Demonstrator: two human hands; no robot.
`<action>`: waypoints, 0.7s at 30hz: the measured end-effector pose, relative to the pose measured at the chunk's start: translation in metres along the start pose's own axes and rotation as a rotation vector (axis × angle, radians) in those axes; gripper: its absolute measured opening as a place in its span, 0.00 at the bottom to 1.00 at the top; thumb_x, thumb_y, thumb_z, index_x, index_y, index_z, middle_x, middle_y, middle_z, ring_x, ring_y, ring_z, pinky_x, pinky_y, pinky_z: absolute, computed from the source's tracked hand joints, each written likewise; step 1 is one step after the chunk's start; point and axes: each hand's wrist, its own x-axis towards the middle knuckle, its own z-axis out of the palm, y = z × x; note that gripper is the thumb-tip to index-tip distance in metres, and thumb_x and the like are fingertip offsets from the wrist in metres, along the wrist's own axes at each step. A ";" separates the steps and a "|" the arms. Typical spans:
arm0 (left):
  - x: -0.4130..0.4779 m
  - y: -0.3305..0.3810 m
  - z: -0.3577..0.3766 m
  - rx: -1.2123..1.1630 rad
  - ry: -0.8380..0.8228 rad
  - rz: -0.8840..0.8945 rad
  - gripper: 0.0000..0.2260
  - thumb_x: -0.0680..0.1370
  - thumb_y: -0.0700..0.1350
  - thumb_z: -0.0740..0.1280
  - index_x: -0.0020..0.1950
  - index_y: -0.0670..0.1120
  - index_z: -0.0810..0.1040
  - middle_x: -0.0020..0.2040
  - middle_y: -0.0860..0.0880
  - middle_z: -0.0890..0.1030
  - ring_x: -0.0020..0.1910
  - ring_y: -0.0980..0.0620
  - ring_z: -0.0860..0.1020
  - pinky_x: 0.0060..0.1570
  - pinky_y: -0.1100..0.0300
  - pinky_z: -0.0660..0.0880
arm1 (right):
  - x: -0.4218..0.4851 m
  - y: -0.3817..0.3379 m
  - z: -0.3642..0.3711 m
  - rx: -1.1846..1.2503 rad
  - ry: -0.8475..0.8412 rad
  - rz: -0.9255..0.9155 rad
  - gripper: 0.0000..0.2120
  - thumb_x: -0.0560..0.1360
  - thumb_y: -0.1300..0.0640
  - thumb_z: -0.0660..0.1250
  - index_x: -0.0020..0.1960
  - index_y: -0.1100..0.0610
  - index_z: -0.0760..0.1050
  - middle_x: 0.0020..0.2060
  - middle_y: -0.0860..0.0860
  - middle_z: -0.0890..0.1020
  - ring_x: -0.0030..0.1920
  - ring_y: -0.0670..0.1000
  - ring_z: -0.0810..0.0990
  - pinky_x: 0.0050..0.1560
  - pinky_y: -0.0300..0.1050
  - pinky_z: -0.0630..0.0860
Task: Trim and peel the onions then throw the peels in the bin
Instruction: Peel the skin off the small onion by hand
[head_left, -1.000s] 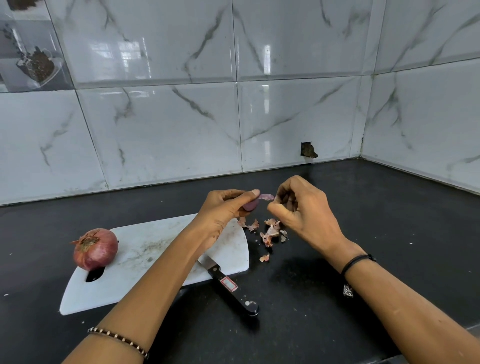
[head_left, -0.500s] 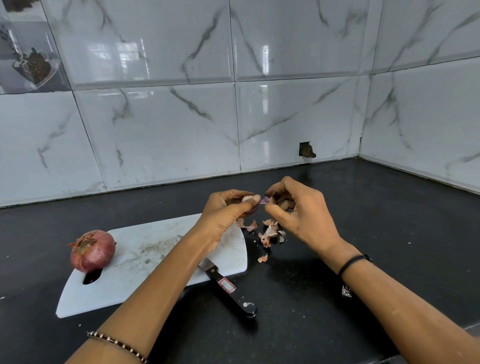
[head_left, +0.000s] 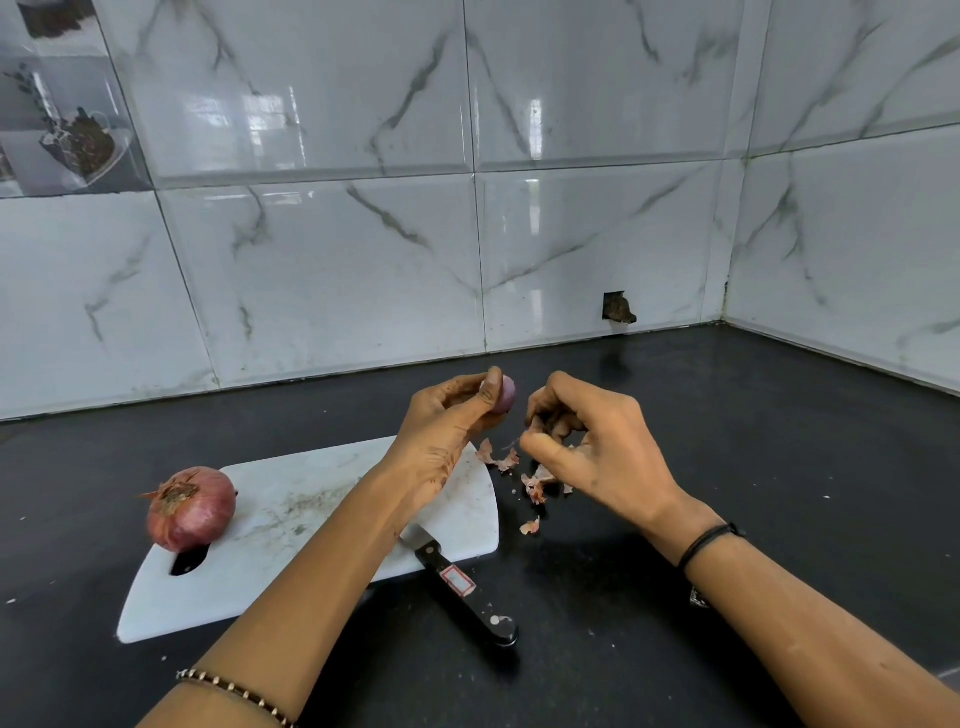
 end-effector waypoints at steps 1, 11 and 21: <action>0.000 0.002 0.001 -0.053 -0.013 -0.012 0.17 0.72 0.49 0.72 0.54 0.38 0.84 0.49 0.45 0.87 0.50 0.51 0.85 0.57 0.58 0.81 | 0.000 0.001 0.001 -0.017 0.020 0.002 0.08 0.71 0.63 0.74 0.42 0.57 0.75 0.36 0.47 0.80 0.36 0.51 0.78 0.38 0.50 0.77; -0.005 0.014 0.007 -0.388 -0.069 -0.165 0.16 0.83 0.47 0.63 0.58 0.34 0.79 0.54 0.36 0.85 0.53 0.48 0.86 0.50 0.59 0.83 | 0.000 0.020 0.002 -0.237 0.136 0.164 0.05 0.78 0.52 0.66 0.54 0.47 0.74 0.39 0.42 0.83 0.40 0.45 0.80 0.42 0.51 0.80; -0.005 0.010 0.008 -0.305 -0.063 -0.157 0.20 0.78 0.51 0.68 0.59 0.36 0.80 0.56 0.38 0.85 0.49 0.49 0.85 0.49 0.59 0.83 | 0.002 0.019 0.003 -0.275 0.038 0.156 0.07 0.77 0.56 0.67 0.53 0.47 0.79 0.42 0.43 0.82 0.42 0.45 0.80 0.43 0.51 0.81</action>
